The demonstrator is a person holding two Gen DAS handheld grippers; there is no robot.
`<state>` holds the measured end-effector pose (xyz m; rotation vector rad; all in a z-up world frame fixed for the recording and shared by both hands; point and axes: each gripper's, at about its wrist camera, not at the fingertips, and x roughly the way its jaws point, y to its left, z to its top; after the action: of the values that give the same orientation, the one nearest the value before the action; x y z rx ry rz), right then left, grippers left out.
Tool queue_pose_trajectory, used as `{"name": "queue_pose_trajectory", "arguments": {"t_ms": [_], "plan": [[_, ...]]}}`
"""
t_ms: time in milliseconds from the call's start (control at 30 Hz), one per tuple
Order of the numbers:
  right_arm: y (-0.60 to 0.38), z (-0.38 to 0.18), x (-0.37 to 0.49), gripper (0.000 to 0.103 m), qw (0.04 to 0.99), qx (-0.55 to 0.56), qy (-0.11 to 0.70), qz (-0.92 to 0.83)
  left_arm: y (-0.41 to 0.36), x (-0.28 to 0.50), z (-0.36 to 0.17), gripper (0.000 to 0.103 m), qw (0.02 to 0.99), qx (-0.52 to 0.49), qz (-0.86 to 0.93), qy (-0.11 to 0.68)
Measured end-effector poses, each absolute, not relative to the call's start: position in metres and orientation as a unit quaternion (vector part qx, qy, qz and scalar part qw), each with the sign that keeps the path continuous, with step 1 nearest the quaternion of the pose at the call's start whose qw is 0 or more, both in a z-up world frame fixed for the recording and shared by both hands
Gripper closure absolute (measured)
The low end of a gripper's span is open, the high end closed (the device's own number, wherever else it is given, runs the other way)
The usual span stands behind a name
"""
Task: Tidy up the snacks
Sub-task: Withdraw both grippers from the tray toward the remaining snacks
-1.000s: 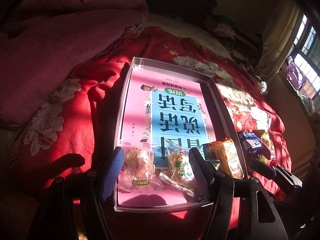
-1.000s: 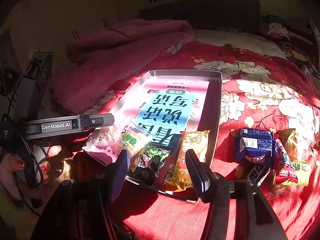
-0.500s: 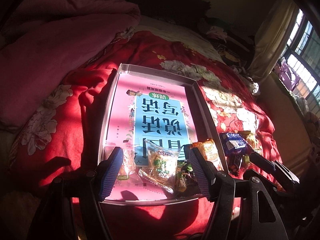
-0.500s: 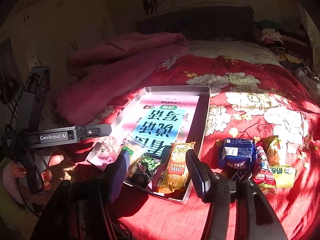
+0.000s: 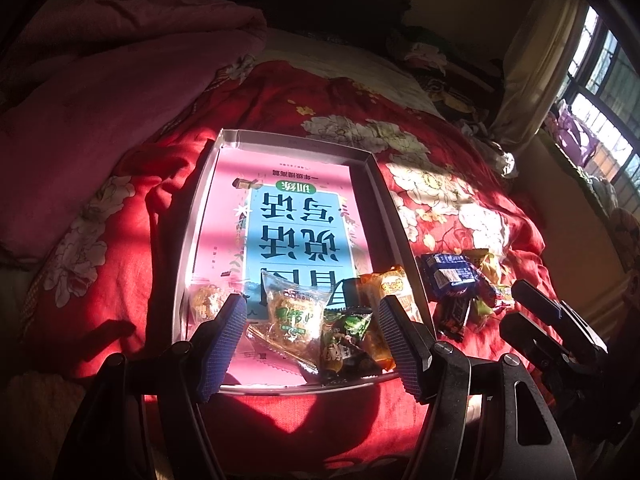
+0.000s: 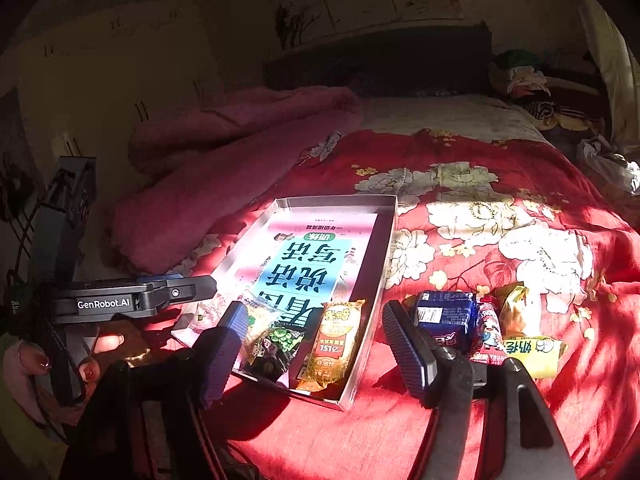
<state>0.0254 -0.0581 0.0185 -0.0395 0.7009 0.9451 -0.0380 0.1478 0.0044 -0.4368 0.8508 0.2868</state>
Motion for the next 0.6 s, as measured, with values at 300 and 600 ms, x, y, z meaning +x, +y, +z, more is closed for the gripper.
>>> {"name": "queue_pose_trajectory", "arguments": {"t_ms": [300,600], "plan": [[-0.081,0.027,0.032,0.031,0.846,0.0,0.318,0.429,0.127,-0.034,0.011,0.032,0.882,-0.194,0.126,0.41],[-0.096,0.032,0.034,0.03,0.854,0.007,0.311,0.417,0.114,-0.032,0.018,0.032,0.885,-0.184,0.117,0.411]]}}
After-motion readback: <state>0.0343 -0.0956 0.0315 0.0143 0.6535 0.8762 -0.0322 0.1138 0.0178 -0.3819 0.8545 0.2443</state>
